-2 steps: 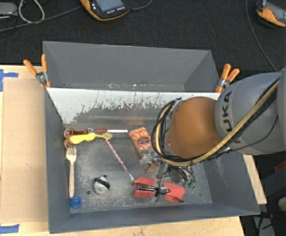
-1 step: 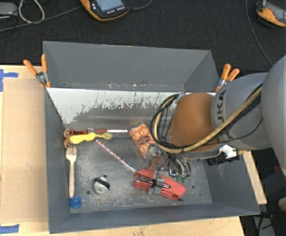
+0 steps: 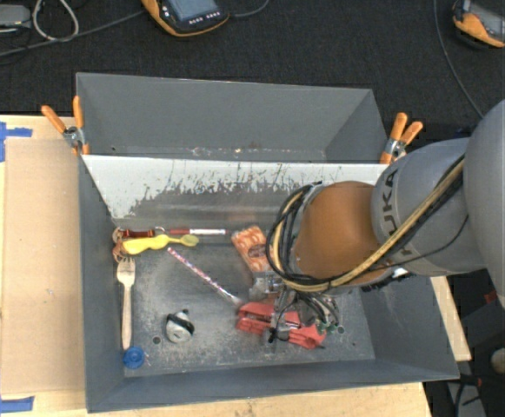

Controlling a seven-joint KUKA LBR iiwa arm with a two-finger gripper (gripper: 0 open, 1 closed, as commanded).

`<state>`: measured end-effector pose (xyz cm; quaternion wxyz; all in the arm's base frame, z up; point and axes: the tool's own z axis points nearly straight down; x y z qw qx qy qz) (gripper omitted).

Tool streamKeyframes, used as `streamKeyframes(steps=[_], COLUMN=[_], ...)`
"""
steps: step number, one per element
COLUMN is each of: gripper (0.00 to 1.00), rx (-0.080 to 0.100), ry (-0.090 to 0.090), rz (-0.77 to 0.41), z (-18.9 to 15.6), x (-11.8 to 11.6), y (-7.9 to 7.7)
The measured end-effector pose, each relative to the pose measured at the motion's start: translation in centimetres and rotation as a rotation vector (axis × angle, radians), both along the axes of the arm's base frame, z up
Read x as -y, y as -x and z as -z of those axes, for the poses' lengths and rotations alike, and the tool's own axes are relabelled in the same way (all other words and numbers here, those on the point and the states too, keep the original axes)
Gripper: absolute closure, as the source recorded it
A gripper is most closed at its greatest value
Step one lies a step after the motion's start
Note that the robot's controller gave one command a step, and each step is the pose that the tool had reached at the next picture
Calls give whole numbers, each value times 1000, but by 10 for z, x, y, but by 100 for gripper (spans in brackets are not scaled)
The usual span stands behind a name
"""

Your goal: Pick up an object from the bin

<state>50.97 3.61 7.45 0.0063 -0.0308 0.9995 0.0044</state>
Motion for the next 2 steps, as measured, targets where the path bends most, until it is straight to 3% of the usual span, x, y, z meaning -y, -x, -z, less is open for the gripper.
streamKeyframes(steps=[2], gripper=[100], rx=[0], ry=[-1], rz=[2], z=[0], x=[0], y=[0])
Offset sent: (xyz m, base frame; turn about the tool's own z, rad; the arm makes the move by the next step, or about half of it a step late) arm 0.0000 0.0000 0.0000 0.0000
